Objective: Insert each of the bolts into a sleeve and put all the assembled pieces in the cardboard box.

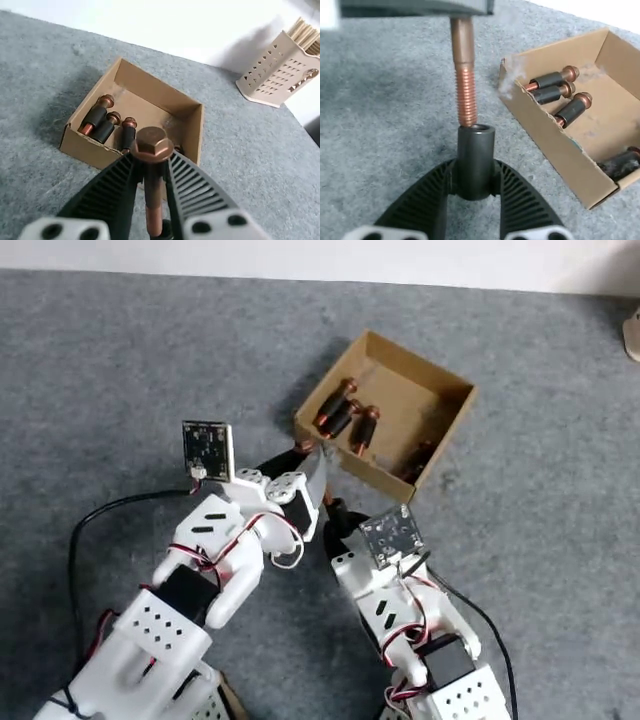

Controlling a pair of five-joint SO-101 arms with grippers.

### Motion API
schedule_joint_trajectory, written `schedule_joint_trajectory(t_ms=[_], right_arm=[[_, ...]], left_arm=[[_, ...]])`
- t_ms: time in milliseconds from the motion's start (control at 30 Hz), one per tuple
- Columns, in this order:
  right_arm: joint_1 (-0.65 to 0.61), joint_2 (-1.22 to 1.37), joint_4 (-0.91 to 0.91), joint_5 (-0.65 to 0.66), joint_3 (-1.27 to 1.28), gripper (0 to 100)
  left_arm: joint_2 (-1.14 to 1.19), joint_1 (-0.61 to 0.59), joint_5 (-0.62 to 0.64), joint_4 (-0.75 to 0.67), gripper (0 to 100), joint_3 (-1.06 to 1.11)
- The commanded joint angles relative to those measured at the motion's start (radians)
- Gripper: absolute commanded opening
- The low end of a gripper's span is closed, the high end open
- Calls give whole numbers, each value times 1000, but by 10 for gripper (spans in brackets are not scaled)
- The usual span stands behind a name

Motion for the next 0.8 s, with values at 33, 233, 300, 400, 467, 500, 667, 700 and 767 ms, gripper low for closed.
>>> schedule_joint_trajectory(t_ms=[33, 233, 300, 400, 467, 500, 667, 700, 767], right_arm=[[-33, -24, -8, -12, 114, 6], [-35, -25, -13, -9, 114, 6], [-35, -25, -13, -8, 114, 6], [-27, -25, -13, -8, 114, 6], [-2, -25, -13, -8, 104, 6], [12, -25, -13, -8, 93, 6], [42, -25, -13, -9, 71, 6], [42, -25, -12, -11, 71, 6], [42, -25, -12, -12, 71, 6]], left_arm=[[-7, 36, -11, -31, 5, 5], [-5, 18, 72, -35, 5, 5], [-7, 15, 83, -35, 5, 5], [-7, 18, 81, -32, 5, 12], [-1, 27, 80, -32, 5, 13], [-1, 35, 74, -28, 6, 13], [1, 67, -75, -12, 58, 33], [1, 84, -110, -14, 88, 53], [1, 136, -176, -14, 158, 93]])
